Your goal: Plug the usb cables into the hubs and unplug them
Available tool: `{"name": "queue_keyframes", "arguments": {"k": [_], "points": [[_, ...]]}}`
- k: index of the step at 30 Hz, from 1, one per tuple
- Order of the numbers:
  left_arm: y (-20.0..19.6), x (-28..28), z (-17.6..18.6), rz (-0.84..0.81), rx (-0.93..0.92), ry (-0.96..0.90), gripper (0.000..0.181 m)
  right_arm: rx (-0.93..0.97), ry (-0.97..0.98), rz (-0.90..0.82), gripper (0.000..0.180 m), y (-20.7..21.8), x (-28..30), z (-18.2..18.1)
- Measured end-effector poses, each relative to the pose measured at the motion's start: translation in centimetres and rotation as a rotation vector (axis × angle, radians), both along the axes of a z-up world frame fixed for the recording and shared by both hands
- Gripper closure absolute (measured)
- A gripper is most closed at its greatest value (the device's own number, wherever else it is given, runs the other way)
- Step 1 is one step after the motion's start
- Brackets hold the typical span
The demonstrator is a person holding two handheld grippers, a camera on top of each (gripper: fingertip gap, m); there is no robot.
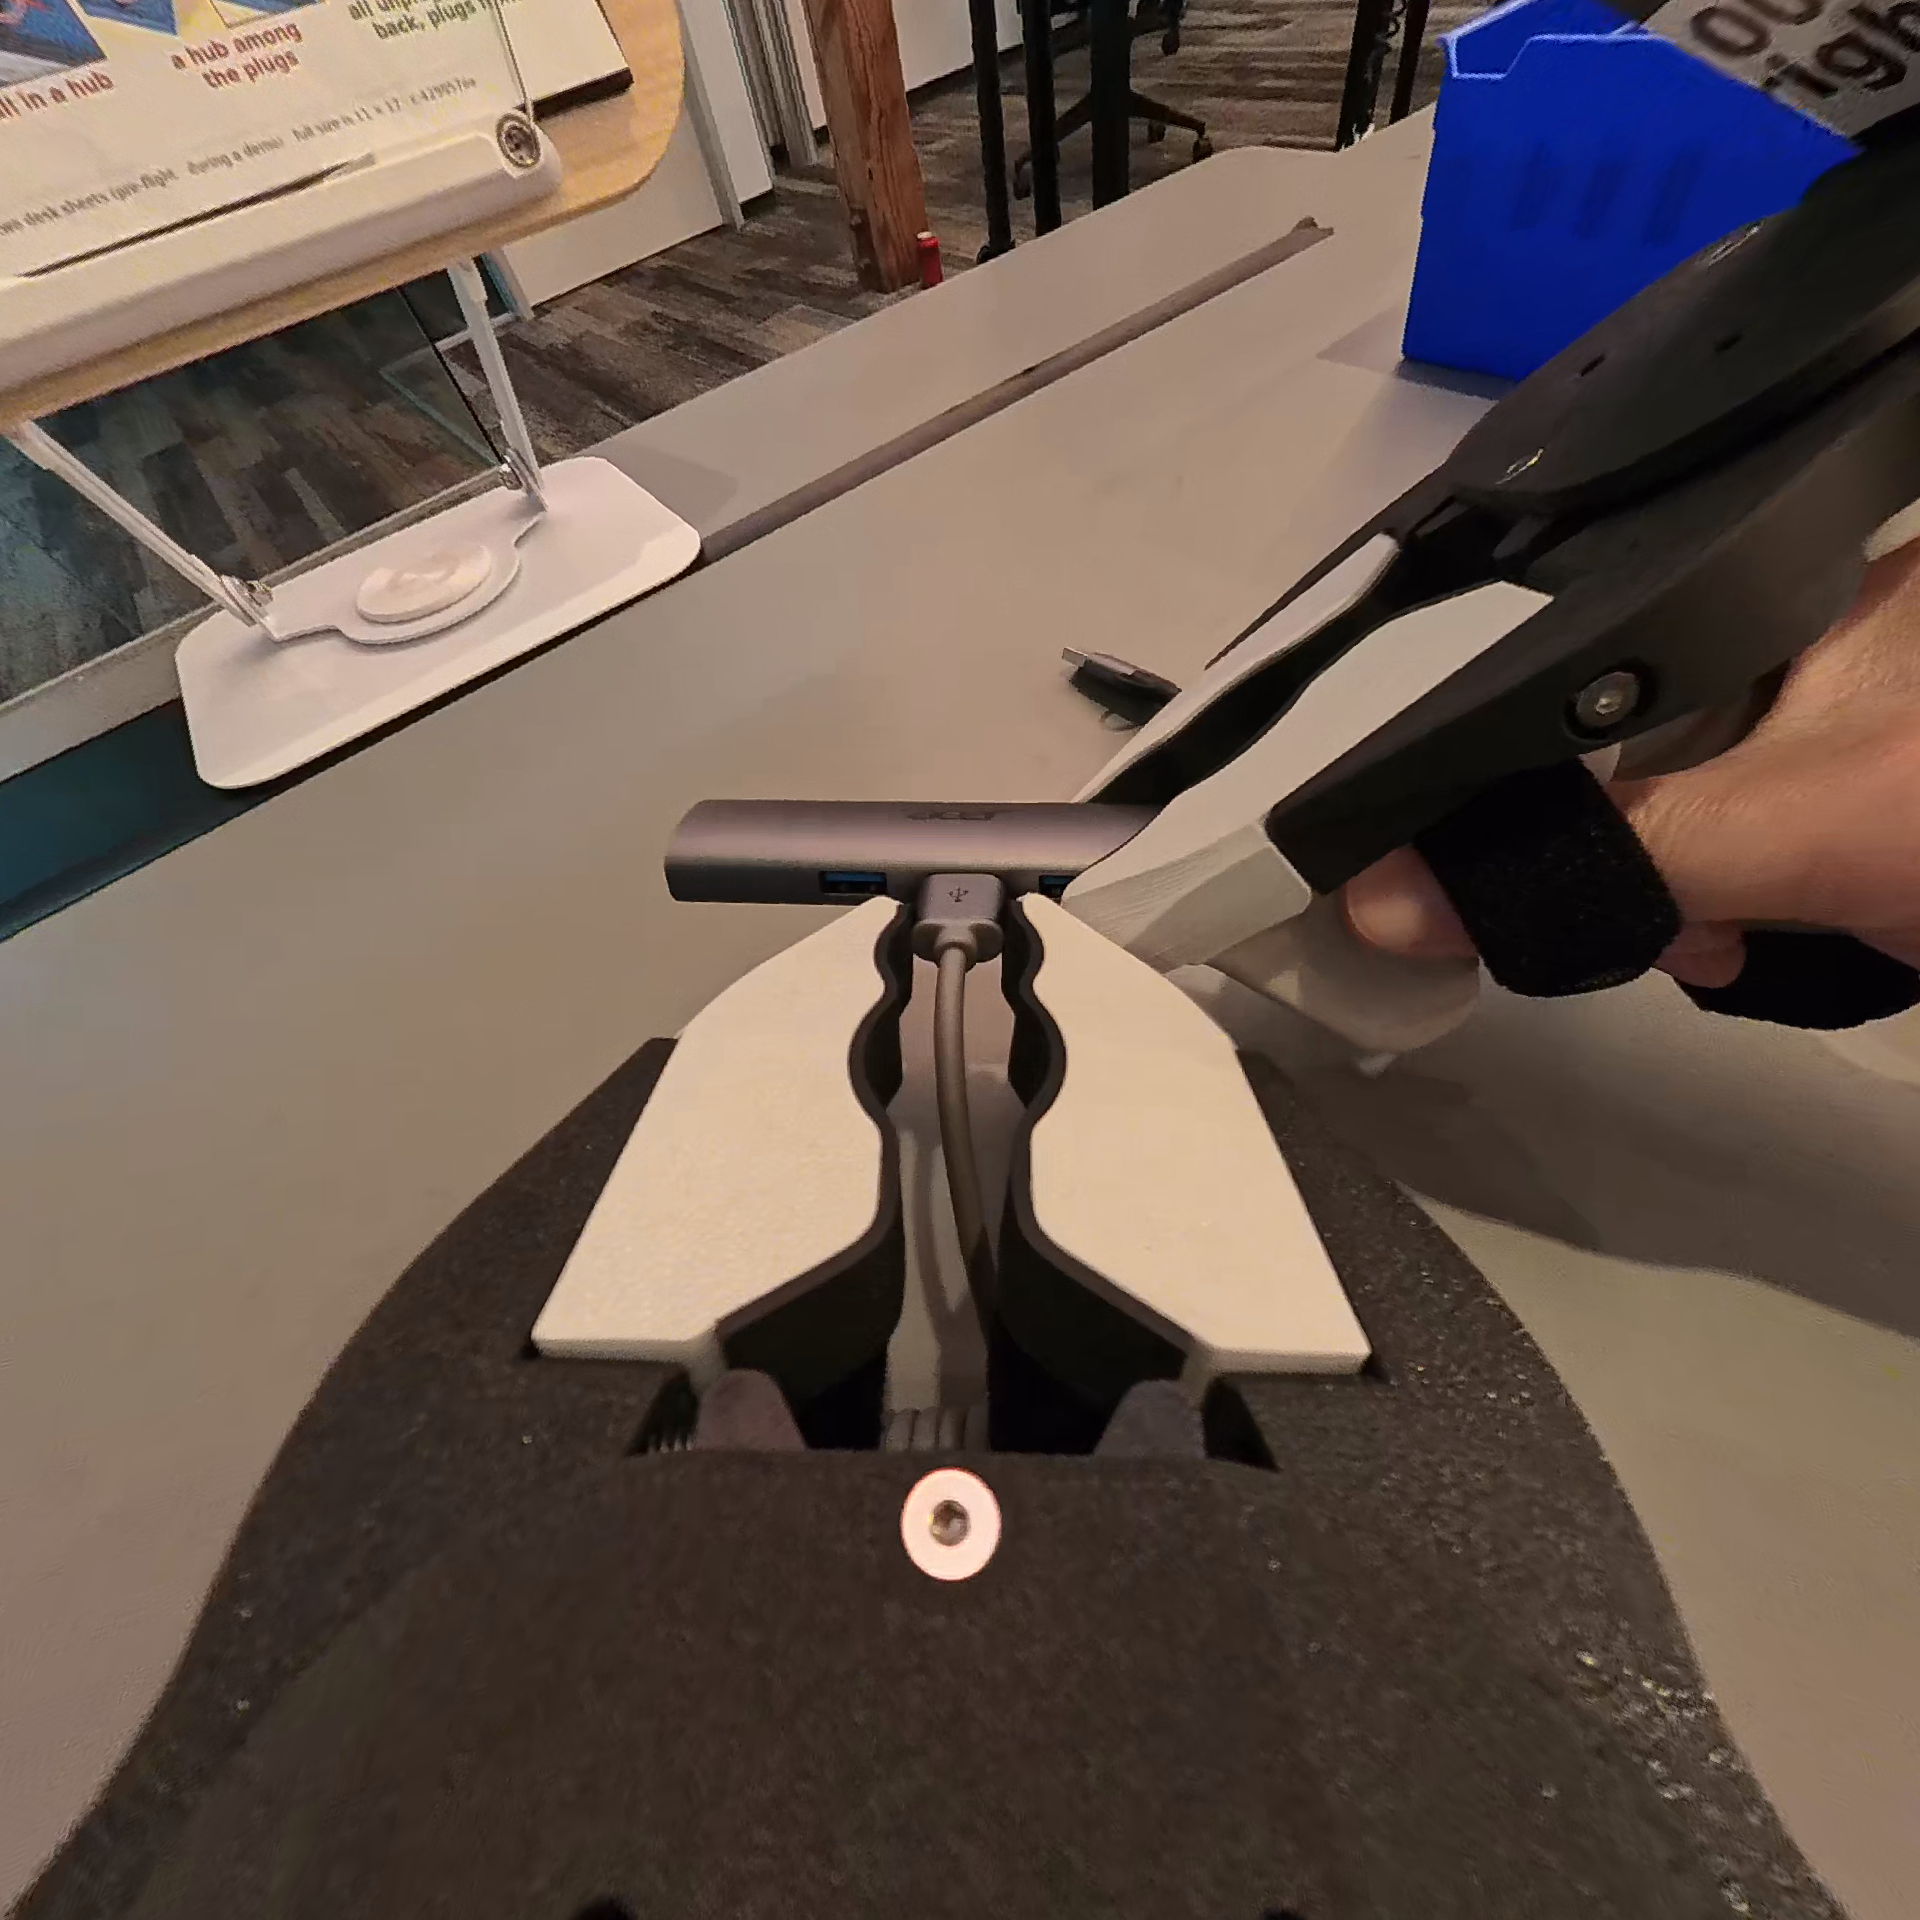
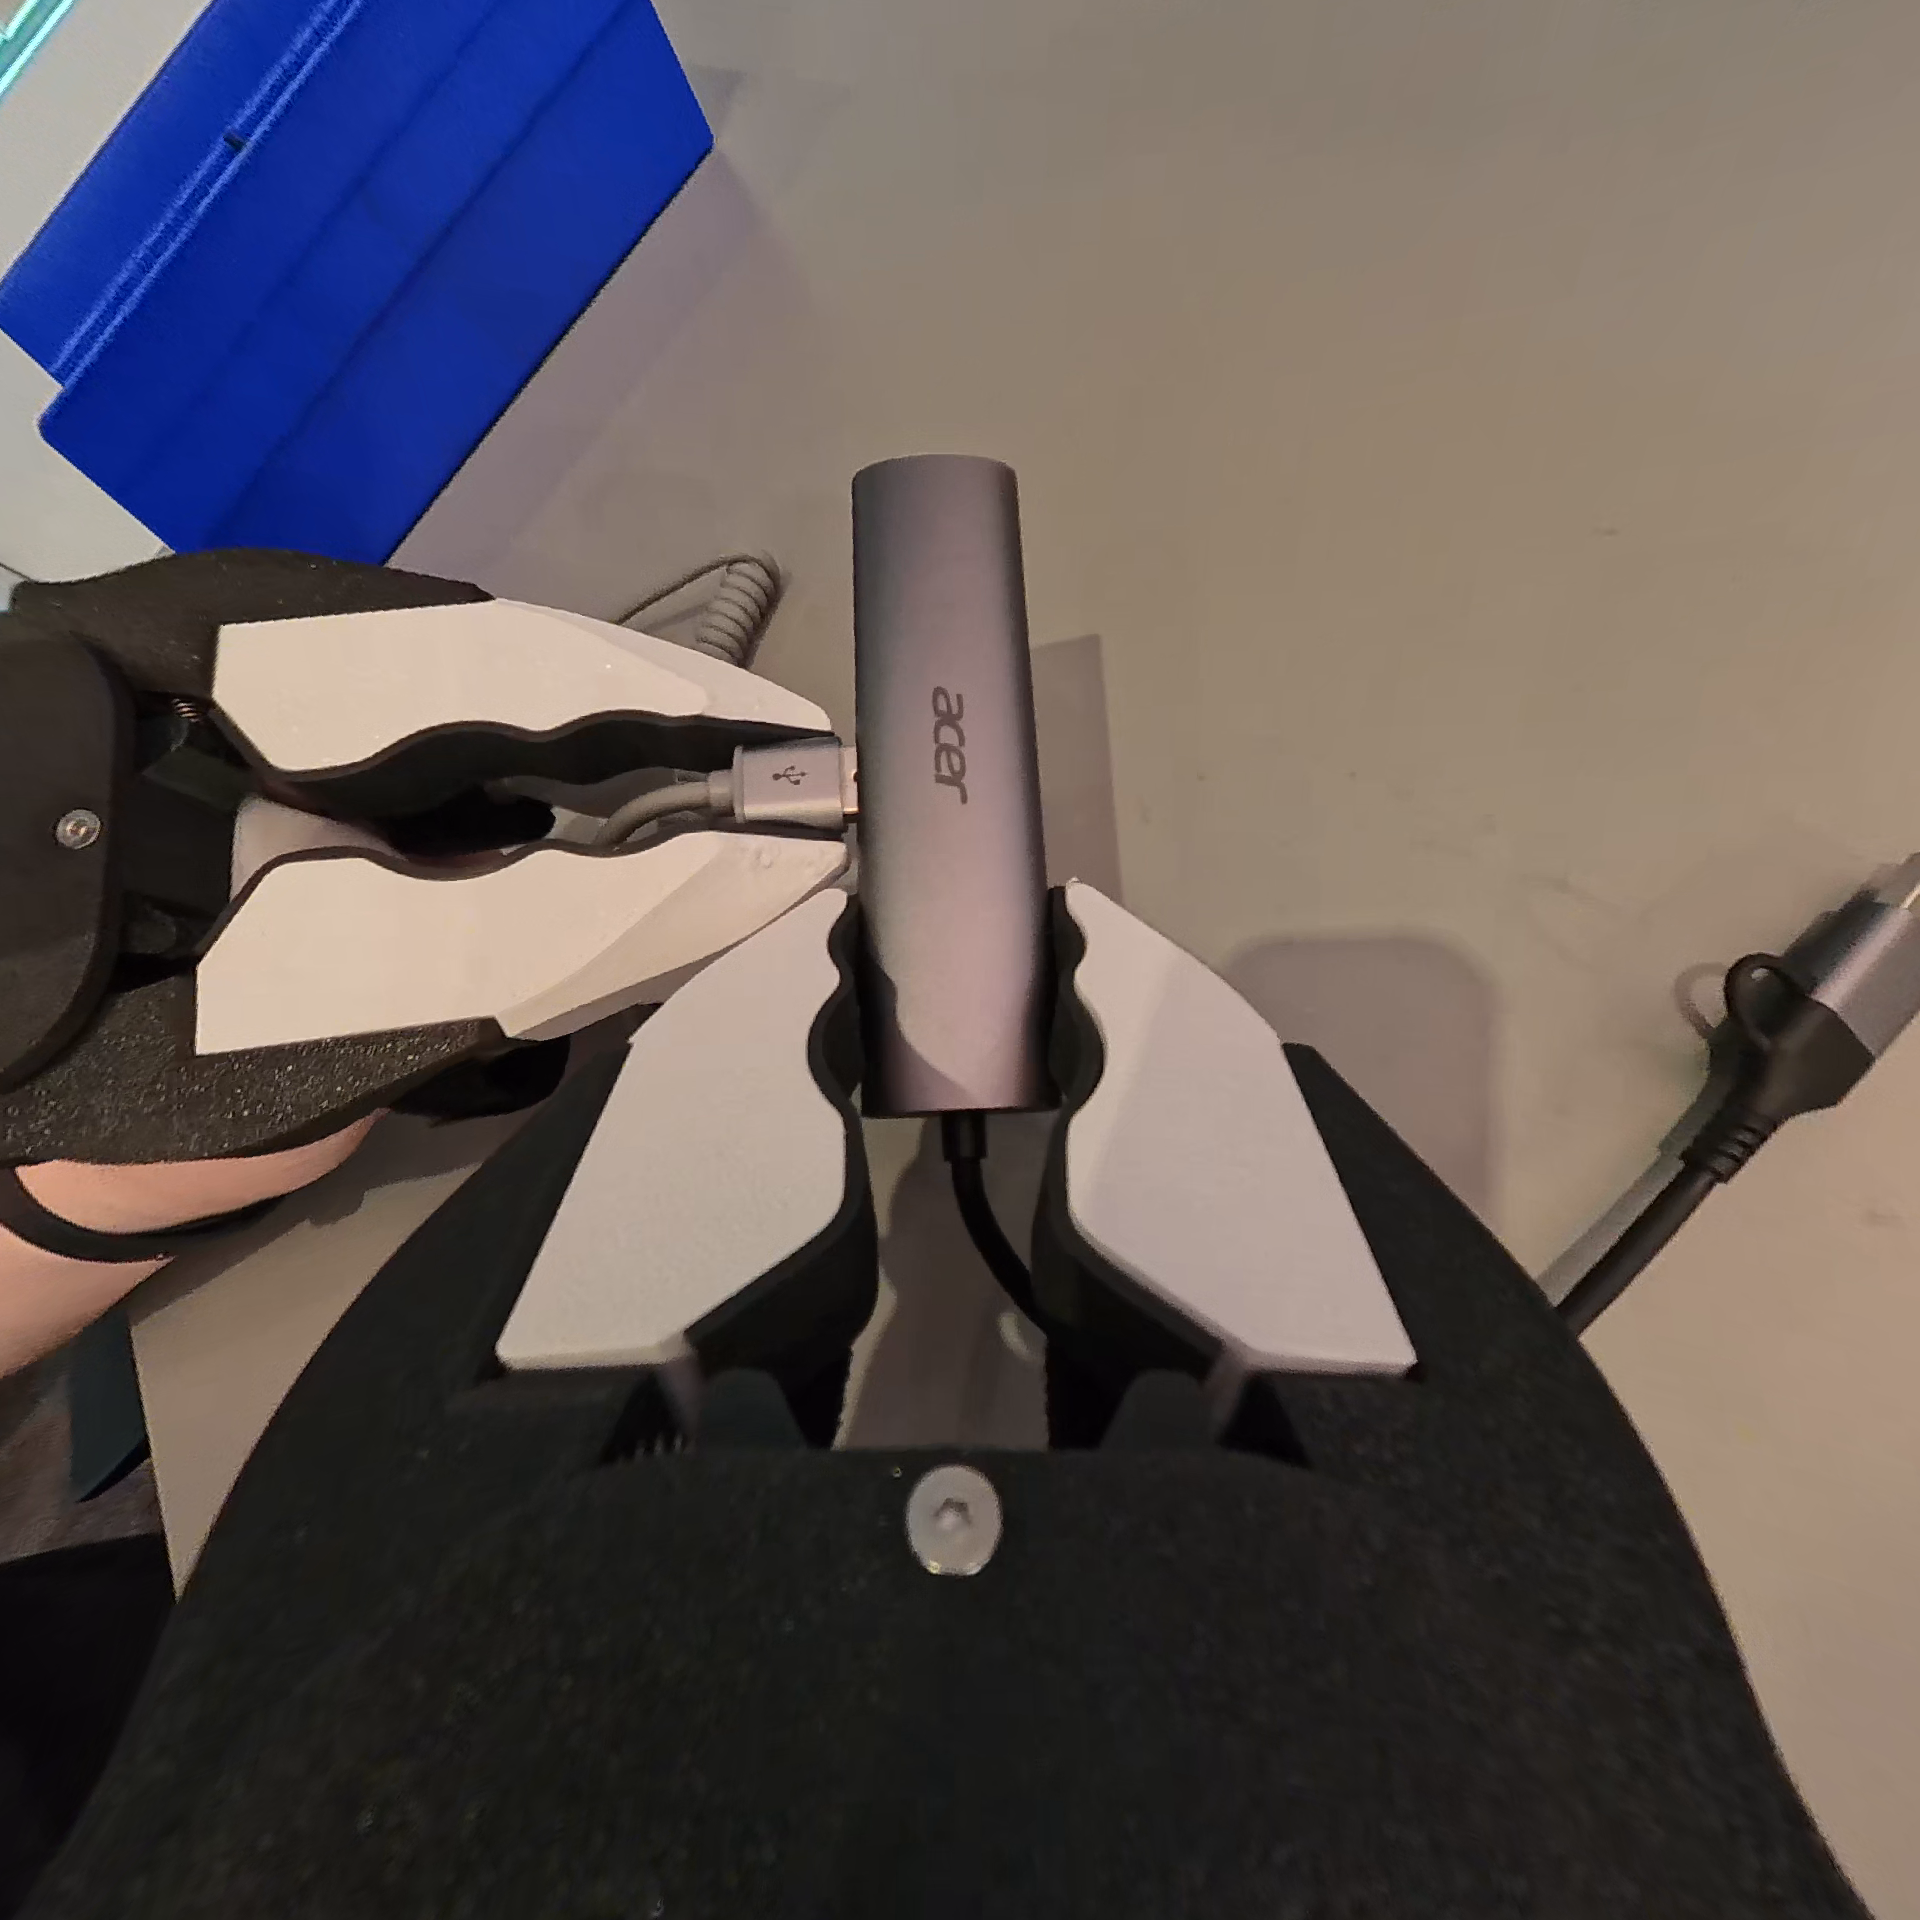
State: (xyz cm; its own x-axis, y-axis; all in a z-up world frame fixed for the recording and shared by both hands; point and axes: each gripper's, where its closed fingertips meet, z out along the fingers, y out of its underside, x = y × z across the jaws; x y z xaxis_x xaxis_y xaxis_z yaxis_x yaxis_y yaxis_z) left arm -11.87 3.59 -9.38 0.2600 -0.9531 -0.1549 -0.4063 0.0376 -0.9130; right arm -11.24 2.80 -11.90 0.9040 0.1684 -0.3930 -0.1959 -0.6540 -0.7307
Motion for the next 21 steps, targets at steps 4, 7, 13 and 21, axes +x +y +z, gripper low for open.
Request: {"name": "queue_keyframes", "arguments": {"k": [4, 7, 13, 21], "points": [[0.2, -0.2, 0.4, 0.012, 0.016, -0.017, 0.164, 0.013, 0.013, -0.012, 0.148, 0.2, 0.0, 0.3], [0.2, -0.3, 0.5, 0.018, 0.029, -0.015, 0.164, 0.009, 0.027, -0.017, 0.148, 0.4, 0.0, 0.4], [0.6, -0.6, 0.6, 0.037, 0.021, -0.015, 0.164, 0.006, 0.015, -0.015, 0.148, 0.8, -0.4, 0.5], [1.9, -2.4, 2.4, 0.088, 0.083, -0.056, 0.164, 0.003, -0.026, -0.153, 0.148, 1.3, 3.2, 0.7]]}}
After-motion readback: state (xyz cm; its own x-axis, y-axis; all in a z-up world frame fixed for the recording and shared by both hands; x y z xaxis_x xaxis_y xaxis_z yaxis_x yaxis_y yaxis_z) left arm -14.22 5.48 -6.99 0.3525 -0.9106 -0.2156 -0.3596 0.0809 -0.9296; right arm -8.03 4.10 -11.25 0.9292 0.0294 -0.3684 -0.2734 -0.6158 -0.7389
